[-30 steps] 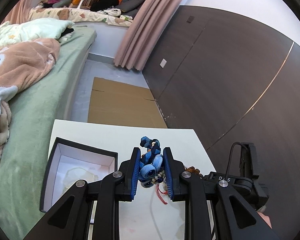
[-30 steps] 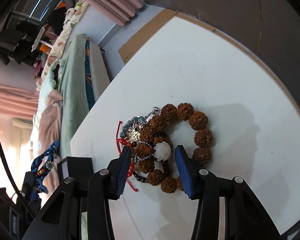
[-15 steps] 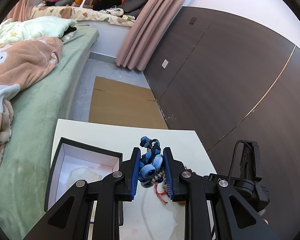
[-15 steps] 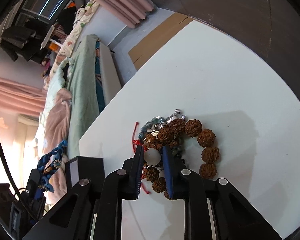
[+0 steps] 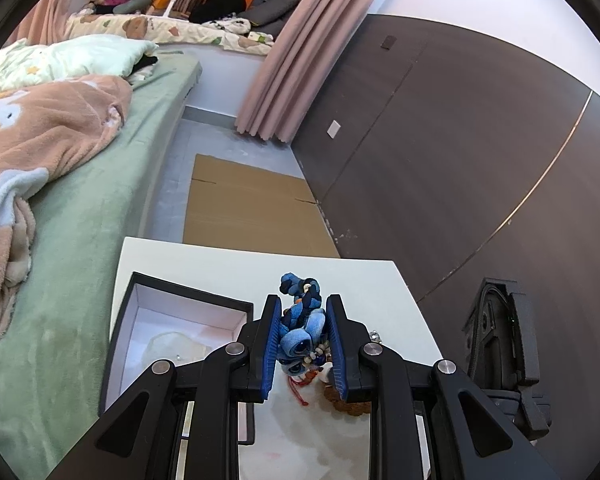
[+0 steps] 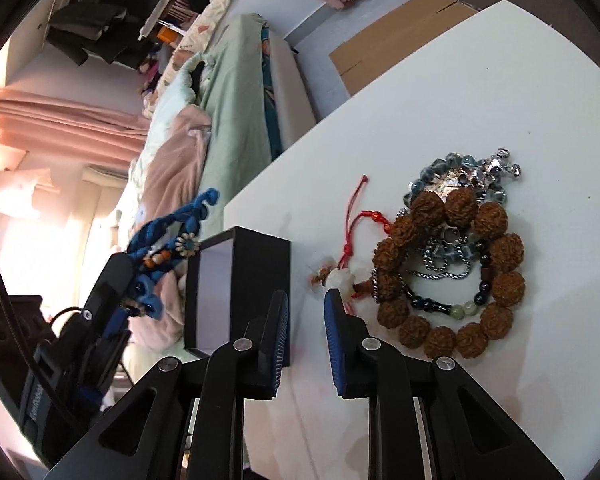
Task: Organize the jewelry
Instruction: 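Grasp the brown bead bracelet with the right tool while the left tool holds the ornament, then lift the brown bead bracelet with the right tool while the left tool holds the ornament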
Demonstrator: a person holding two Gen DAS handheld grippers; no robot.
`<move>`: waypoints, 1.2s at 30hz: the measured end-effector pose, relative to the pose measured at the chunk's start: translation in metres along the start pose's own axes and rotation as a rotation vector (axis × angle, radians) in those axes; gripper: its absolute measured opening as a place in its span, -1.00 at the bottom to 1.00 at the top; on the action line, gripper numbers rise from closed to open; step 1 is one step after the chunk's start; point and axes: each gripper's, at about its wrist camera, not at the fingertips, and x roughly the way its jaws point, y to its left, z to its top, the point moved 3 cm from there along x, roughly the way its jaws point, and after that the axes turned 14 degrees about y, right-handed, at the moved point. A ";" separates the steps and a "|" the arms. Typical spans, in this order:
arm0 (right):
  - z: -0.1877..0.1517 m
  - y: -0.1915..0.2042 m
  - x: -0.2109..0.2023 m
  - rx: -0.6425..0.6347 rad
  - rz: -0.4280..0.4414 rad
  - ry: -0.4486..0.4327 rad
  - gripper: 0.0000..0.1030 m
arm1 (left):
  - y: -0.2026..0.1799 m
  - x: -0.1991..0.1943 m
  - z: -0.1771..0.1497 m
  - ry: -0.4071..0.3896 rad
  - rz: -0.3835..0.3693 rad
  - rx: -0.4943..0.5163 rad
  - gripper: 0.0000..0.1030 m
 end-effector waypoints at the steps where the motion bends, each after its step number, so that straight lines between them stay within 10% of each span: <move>1: 0.001 -0.002 -0.003 0.007 -0.011 -0.010 -0.60 | 0.001 -0.001 0.000 -0.001 0.000 -0.002 -0.54; 11: 0.001 -0.043 -0.052 0.094 -0.252 -0.134 -0.31 | 0.001 -0.004 0.000 -0.001 -0.004 0.002 -0.54; 26: -0.008 -0.052 -0.024 0.019 -0.451 0.004 -0.29 | -0.003 -0.001 -0.001 0.006 -0.001 0.010 -0.54; 36: -0.012 -0.031 -0.065 -0.019 -0.330 -0.186 -0.60 | 0.000 -0.008 -0.003 -0.002 0.001 0.016 -0.54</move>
